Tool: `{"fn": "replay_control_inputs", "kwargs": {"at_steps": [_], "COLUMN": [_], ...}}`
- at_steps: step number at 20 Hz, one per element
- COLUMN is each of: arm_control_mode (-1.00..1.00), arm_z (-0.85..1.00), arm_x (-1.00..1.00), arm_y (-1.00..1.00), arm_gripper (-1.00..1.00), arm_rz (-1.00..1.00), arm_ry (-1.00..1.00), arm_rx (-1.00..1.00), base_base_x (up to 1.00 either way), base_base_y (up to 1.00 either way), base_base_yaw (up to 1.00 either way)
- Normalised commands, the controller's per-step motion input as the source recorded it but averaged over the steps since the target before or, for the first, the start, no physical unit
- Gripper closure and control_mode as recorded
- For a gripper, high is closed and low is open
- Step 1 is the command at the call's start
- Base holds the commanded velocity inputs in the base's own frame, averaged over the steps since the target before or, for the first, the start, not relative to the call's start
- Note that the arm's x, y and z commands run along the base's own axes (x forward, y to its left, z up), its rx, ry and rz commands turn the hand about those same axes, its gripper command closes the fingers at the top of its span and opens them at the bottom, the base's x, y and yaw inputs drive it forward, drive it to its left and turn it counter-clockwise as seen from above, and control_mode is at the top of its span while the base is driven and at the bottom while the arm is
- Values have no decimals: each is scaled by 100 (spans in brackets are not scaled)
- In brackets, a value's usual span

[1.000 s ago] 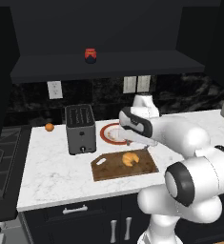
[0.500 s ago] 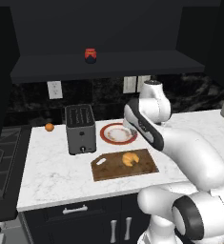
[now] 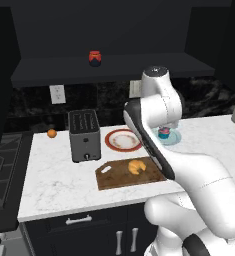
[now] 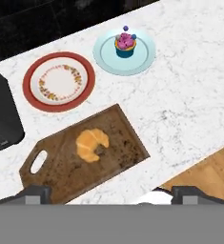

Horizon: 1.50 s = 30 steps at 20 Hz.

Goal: From the different types of pastries on the counter, select a croissant and place it on the cutting board. Then retrieve a jar of jam from the cabinet and place it alongside the croissant on the cutting board.

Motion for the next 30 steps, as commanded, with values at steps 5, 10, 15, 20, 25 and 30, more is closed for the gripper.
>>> {"fn": "replay_control_inputs", "kwargs": {"at_steps": [5, 10, 15, 20, 25, 30], "arm_control_mode": [-100, -100, -100, -100, -100, -100], "arm_z": [98, 97, 13, 34, 86, 32], "arm_x": [-48, -46, -7, 0, 0, 1], "arm_y": [0, 0, 1, -3, 0, 0], "arm_gripper": [-100, -100, -100, -100, -100, -100], "arm_rz": [24, 35, 9, 3, 16, 11], "arm_ry": [-26, -60, -13, -8, -30, -15], "arm_rx": [-3, -4, -2, 3, 0, 0], "base_base_x": [0, 0, 0, 0, 0, 0], "base_base_y": [0, 0, 0, 0, 0, 0], "base_base_yaw": [0, 0, 0, 0, 0, 0]}}
